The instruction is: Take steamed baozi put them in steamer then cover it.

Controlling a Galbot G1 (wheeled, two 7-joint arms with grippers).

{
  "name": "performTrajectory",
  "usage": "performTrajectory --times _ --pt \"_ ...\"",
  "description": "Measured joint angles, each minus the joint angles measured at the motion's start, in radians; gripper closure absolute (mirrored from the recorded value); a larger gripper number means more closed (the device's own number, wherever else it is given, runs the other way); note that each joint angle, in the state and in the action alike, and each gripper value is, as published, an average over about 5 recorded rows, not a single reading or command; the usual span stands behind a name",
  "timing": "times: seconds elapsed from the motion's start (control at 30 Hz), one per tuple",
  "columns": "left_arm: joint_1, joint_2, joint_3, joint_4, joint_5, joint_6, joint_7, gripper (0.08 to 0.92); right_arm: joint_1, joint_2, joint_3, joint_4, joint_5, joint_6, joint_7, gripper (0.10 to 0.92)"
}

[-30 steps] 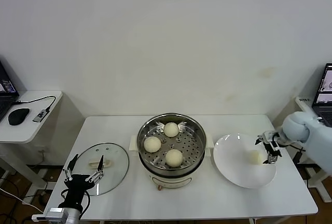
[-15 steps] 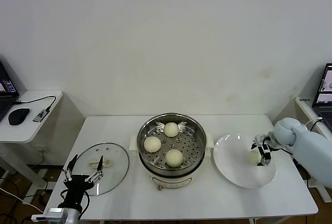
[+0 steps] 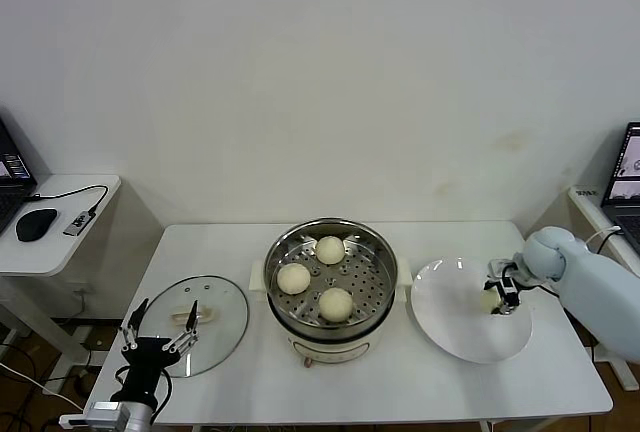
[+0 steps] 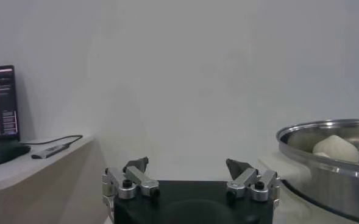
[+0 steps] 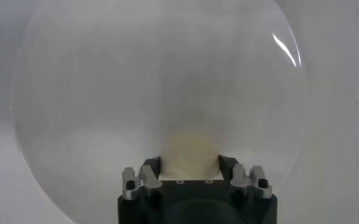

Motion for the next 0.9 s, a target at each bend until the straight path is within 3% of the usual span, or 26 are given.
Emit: performTrajectory --times 0.5,0.9 --pt "-0.021 0.004 0.02 0.014 -0.001 0.003 0.002 0.177 0.356 -0.109 -0.285 0.248 0.227 -0.133 0.003 0.442" --pt "-0.04 -0.001 0.028 0.038 -0.003 0.0 0.002 0.177 0.729 0.0 -0.571 0.444 0.571 -0.355 0.107 0.44"
